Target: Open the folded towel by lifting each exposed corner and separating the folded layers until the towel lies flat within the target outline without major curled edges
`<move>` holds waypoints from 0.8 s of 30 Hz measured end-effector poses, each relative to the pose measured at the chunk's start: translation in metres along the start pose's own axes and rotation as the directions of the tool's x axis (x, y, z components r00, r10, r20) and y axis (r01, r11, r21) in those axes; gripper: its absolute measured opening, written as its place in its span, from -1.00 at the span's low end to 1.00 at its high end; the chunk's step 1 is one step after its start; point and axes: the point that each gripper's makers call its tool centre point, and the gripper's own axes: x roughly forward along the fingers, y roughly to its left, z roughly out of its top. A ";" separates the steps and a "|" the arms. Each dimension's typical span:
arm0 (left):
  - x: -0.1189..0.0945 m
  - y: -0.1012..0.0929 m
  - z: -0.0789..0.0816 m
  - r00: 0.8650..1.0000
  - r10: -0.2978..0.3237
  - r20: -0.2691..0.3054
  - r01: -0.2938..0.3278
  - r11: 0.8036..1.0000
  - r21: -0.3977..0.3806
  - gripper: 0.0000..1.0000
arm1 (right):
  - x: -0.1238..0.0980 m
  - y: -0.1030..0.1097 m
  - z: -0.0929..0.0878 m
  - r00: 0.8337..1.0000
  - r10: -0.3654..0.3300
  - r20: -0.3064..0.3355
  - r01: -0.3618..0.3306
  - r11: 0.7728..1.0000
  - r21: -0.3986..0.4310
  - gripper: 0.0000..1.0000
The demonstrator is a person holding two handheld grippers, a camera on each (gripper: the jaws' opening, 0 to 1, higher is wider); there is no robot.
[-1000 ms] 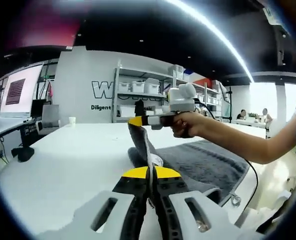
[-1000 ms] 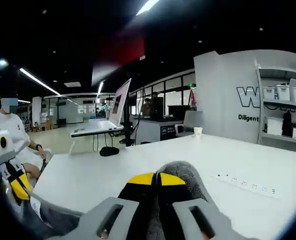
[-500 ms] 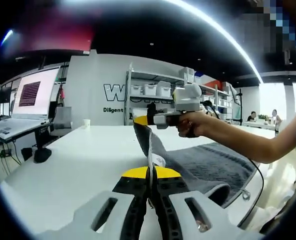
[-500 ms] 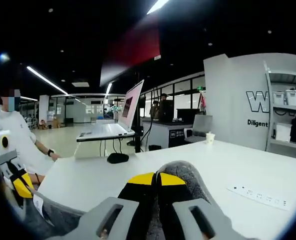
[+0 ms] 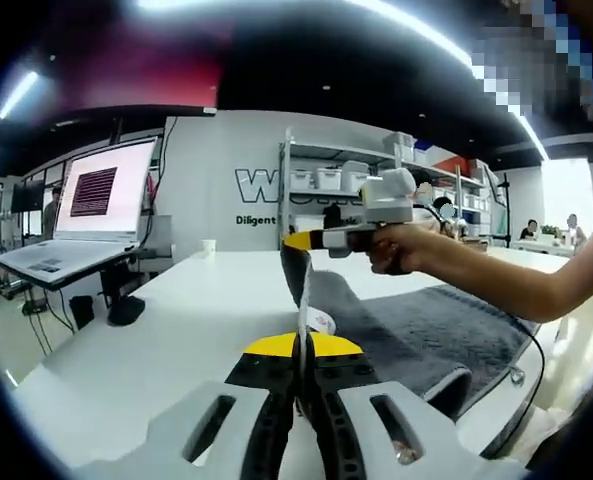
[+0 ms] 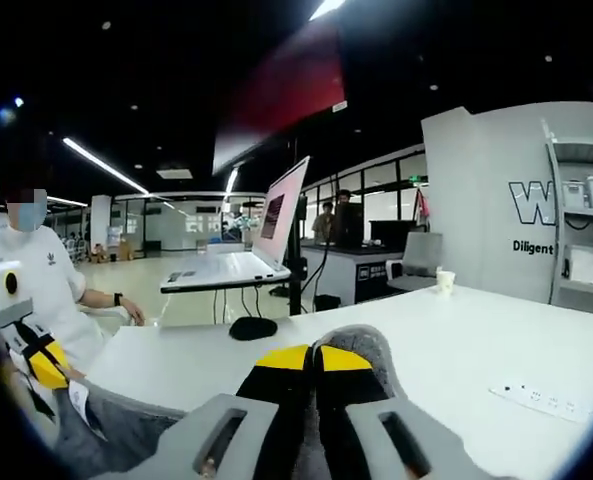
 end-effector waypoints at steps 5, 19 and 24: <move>-0.004 0.014 -0.003 0.999 0.040 -0.006 -0.040 0.999 -0.003 -0.98 | 0.017 0.010 0.001 1.000 0.029 0.005 -0.029 1.000 -0.003 -1.00; -0.010 0.038 -0.012 0.994 0.102 -0.030 -0.102 0.995 -0.006 -0.98 | 0.048 0.024 -0.007 0.997 0.075 -0.008 -0.075 0.997 0.016 -1.00; -0.012 0.043 -0.018 0.993 0.112 -0.042 -0.113 0.994 -0.014 -0.98 | 0.058 0.027 -0.018 0.995 0.094 -0.031 -0.093 0.995 0.026 -1.00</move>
